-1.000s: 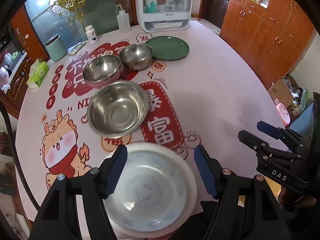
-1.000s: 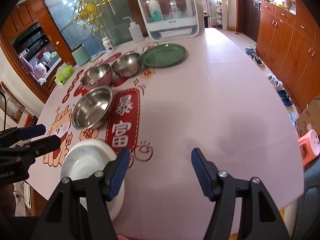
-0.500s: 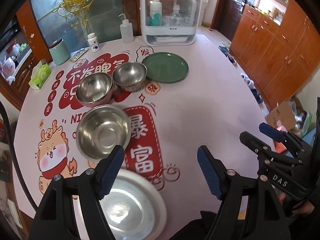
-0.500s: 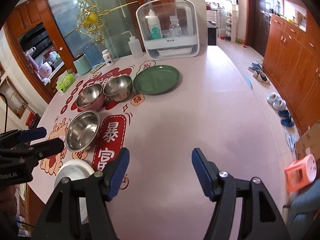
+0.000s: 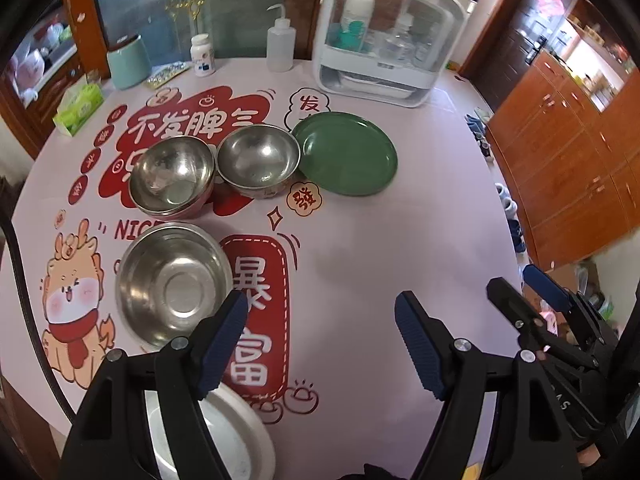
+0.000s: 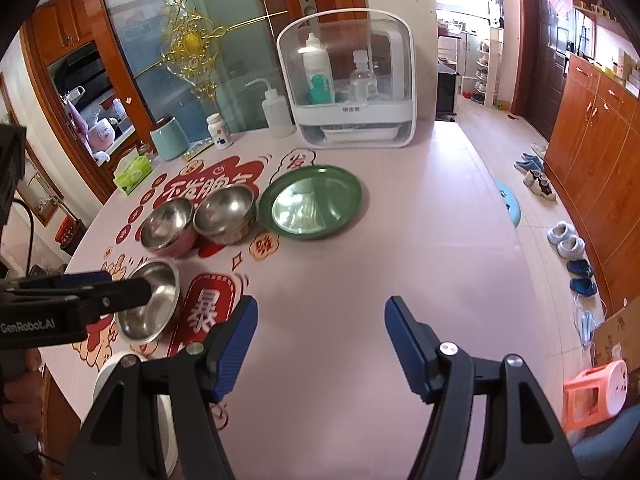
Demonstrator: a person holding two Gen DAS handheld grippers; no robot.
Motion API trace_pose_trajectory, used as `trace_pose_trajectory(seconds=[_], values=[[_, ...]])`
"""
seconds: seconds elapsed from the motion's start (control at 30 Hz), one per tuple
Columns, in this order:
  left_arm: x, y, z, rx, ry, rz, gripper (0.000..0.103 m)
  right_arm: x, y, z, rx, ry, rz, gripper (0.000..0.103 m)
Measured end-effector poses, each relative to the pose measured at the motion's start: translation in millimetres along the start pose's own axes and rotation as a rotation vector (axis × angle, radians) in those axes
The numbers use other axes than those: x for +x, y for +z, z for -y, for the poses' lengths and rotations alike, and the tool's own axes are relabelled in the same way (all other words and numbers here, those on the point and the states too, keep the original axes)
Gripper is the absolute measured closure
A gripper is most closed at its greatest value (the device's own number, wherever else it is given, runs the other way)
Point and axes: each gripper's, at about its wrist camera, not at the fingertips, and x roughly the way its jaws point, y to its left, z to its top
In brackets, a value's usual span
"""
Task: Organize plates and bowls
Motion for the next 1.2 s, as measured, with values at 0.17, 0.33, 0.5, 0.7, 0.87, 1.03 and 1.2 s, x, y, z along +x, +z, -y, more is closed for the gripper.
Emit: trace_pose_trajectory(seconds=[0.17,0.33,0.5,0.7,0.87,1.03,1.2], values=[[18.5,21.9,0.9,-0.043,0.005,-0.014,0.028,18.2,25.6,12.8,0.011,0.021,0.002,0.037],[36.3,45.4,-1.0,-0.096,0.025,-0.024,0.028,38.0,49.8,23.8,0.029,0.045,0.01,0.037],[51.8,62.1,-6.6,-0.138,0.026,-0.024,0.028,59.5,68.9,34.3,0.048,0.067,0.016,0.037],[76.7,73.4,-11.2,-0.182,0.015,-0.021,0.028,88.5,78.9,45.7,0.082,0.096,0.01,0.037],[96.4,78.9,-10.0,-0.191,-0.013,0.013,0.028,119.3,77.5,51.7,0.097,0.123,-0.016,0.037],[122.3,82.5,-12.3,-0.217,-0.025,0.039,0.028,147.8,69.4,56.8,0.114,0.144,-0.028,0.037],[149.1,83.1,-12.7,-0.235,-0.039,0.054,0.028,175.1,61.2,62.2,0.134,0.161,-0.031,0.037]])
